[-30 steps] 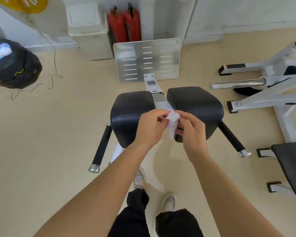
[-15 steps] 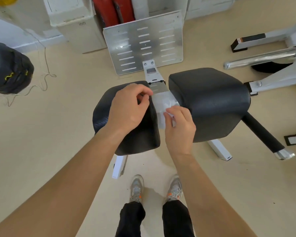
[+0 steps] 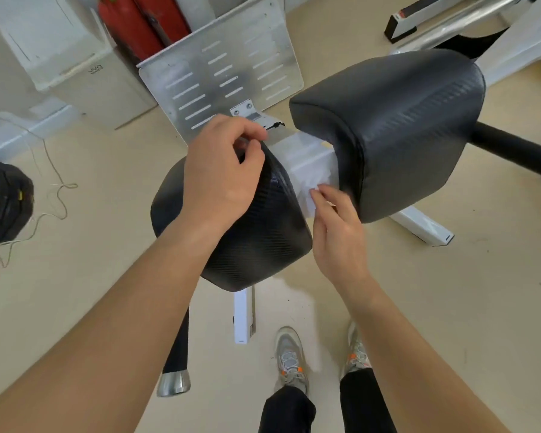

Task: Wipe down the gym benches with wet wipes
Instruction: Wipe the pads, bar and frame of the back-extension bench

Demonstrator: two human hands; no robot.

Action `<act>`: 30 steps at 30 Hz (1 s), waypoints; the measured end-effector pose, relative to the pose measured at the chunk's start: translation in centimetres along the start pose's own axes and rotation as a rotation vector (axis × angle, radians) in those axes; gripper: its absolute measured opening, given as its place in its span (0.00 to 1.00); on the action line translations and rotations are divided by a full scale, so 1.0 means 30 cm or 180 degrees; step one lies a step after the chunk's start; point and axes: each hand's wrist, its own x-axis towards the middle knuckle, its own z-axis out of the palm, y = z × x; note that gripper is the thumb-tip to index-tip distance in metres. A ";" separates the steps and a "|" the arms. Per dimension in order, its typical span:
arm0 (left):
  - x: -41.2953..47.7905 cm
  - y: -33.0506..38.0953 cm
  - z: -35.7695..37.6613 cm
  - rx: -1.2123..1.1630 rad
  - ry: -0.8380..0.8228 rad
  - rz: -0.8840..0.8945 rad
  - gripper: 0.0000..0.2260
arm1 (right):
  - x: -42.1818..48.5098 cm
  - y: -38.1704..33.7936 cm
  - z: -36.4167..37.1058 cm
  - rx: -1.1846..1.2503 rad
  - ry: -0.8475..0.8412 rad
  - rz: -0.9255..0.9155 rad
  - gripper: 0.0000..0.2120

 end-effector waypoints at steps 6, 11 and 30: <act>-0.005 0.024 0.001 0.0015 0.0078 0.0181 0.07 | -0.003 -0.006 -0.019 0.0021 -0.0827 -0.0684 0.32; -0.007 0.019 0.002 0.0129 0.0168 0.0201 0.07 | 0.006 0.099 0.026 -0.0657 -0.1023 -0.0863 0.36; -0.243 0.070 0.057 0.0179 0.0863 0.0263 0.07 | 0.065 0.072 -0.039 -0.0462 -0.1201 -0.1230 0.34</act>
